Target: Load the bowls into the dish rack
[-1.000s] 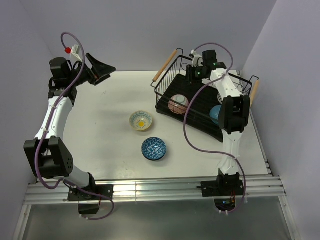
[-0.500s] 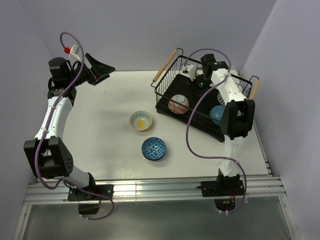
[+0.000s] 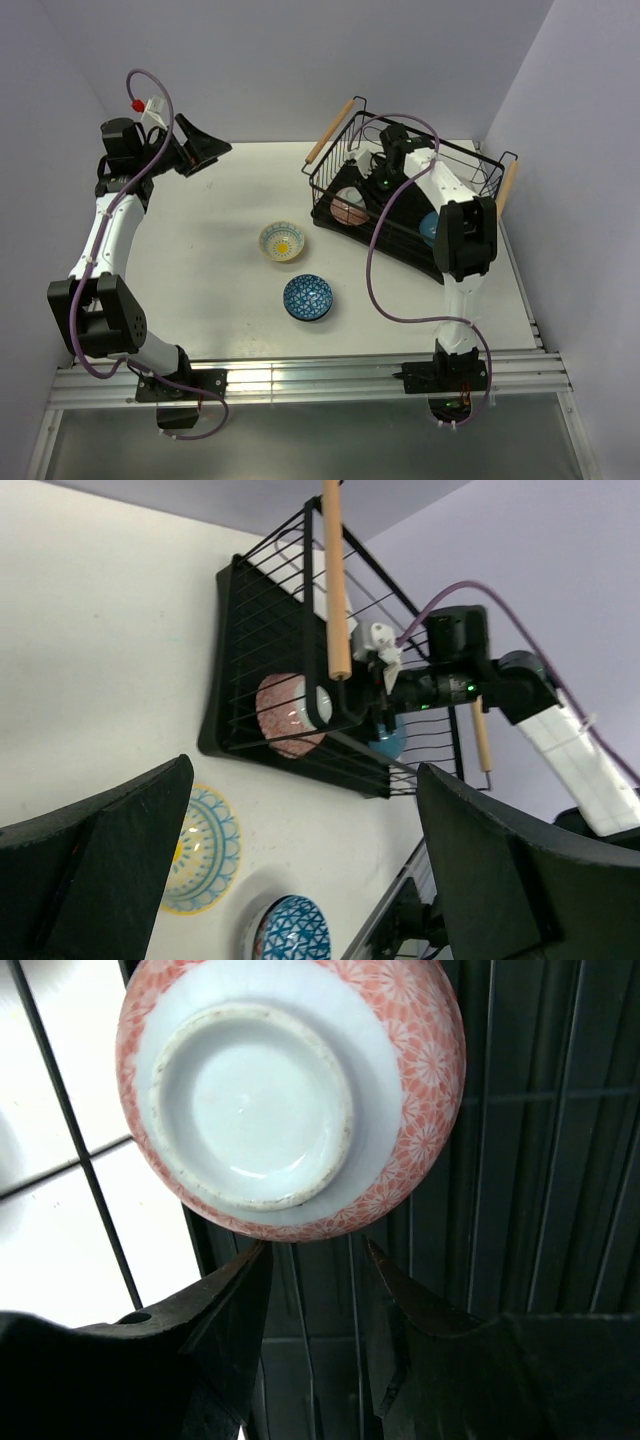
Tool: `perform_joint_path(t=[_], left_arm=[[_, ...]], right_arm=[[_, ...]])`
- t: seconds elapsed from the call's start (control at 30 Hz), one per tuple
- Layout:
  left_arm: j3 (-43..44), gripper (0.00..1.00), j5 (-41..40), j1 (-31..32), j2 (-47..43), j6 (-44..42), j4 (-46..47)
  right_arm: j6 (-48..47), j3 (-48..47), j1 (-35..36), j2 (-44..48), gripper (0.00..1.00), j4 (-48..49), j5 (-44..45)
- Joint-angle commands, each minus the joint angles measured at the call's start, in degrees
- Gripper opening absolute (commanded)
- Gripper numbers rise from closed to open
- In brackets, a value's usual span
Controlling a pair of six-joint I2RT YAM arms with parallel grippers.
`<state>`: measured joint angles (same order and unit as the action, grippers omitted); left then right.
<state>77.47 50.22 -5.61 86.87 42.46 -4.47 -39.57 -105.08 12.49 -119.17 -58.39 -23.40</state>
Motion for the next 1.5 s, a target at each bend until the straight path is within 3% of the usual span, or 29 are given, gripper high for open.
perform_joint_path(t=[0.0,0.5,0.6,0.73,0.87,1.1,1.23,1.37,1.47], left_arm=[[0.6,0.99,-3.0,-0.1,-0.5,-9.1,-5.1],[-1.5,0.98,-10.9,2.3,6.6,-22.9,-18.2],[-1.4,0.95,-13.8,5.0,8.7,-28.0,-22.0],[-2.1,0.91,-15.8,8.8,11.6,-31.5,-25.0],[-3.2,0.88,-16.1,11.3,13.5,-33.0,-26.0],[-4.7,0.74,-18.1,16.2,16.5,-33.8,-25.1],[-3.9,0.66,-19.0,18.2,19.7,-34.4,-26.0],[-3.1,0.61,-18.8,19.8,22.0,-33.8,-25.4],[-2.6,0.48,-19.1,19.8,24.0,-32.7,-25.2]], right_arm=[[1.0,0.3,1.1,0.8,0.48,4.1,-3.1],[0.5,-0.6,3.4,1.2,0.5,6.1,-5.2],[1.7,0.7,2.3,3.9,0.58,6.9,-4.7],[2.7,1.2,0.1,8.2,0.81,8.3,-4.2],[4.7,0.3,-2.1,12.7,0.85,10.3,-4.3],[10.8,2.1,-5.7,24.2,0.89,18.8,-0.6],[16.1,5.0,-7.0,31.4,1.0,23.6,-0.9],[20.7,8.0,-8.0,38.6,1.0,25.5,-3.0],[24.1,9.5,-8.1,42.1,1.0,25.8,-3.2]])
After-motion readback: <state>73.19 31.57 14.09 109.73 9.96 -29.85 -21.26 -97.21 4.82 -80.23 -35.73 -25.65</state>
